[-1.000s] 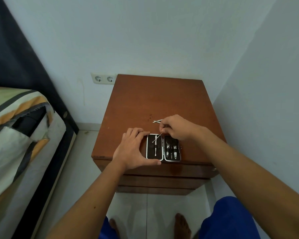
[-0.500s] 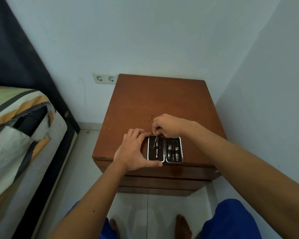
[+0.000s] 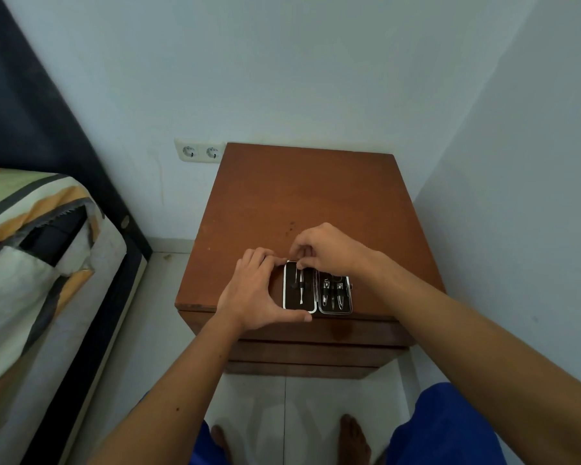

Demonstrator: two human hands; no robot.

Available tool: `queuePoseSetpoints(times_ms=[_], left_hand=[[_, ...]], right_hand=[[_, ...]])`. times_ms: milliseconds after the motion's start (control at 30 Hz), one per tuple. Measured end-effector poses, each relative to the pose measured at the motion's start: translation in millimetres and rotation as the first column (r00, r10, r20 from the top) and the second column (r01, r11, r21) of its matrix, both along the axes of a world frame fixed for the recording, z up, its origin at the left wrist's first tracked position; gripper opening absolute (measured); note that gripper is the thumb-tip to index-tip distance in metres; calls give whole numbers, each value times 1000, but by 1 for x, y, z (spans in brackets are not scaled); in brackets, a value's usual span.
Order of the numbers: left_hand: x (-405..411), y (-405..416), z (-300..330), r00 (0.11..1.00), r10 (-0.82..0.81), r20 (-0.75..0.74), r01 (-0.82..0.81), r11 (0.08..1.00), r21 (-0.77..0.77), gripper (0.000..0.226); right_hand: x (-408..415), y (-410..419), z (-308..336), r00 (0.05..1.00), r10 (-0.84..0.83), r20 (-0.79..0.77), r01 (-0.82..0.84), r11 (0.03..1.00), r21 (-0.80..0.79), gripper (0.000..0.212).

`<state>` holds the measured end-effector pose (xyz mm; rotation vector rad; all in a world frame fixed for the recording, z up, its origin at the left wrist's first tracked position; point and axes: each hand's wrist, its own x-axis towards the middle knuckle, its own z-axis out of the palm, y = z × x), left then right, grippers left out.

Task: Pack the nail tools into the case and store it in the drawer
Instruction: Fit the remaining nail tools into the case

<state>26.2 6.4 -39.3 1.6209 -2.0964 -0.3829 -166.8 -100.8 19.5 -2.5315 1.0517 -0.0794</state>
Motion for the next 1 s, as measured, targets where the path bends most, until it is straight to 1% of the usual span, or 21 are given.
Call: queuePoseSetpoints(times_ms=[100,167,267,333,433,500,633,700,867,933,1000], left_hand=[[0,1,0,1000,-3,-3,3,1000,-8,119],[0,1,0,1000,-6,0,6,1000,-8,119],[-1,1,0,1000,-5,-4,5,1000,-8,119],[-1,1,0,1000,-2,-4,2,1000,-3,119],[-1,2,0,1000,-1,0,1,1000,-2,120],[-1,2,0,1000,-3,-7,2,1000,-6,119],[-1,2,1,1000,-4,-10,4,1000,-3,118],[-1,3,1,1000,-3,-23,3,1000,-2,117],[-1,3,0,1000,0,-21,0,1000,-8,119],[-1,3,-1,1000,-1,-18,0,1000,-12,120],[-1,3,-1,1000,-1,-21,1,1000,-15,120]], right_hand=[[-6,14,-7,994,-76,76,82,993,-82,25],[-10,26,-14,981,-133,143,147,985,-89,34],[-13,43,-20,982,-162,94,165,986,-23,58],[-14,49,-23,985,-156,78,158,987,-26,63],[-12,53,-25,977,-187,100,193,980,-45,63],[-11,54,-27,969,-218,119,223,974,-29,63],[-12,57,-34,938,-276,210,268,961,68,64],[-14,58,-39,925,-290,245,269,956,117,65],[-20,60,-38,930,-272,245,241,959,148,66],[-23,57,-36,906,-305,294,271,951,149,58],[-27,50,-35,838,-378,394,354,926,135,37]])
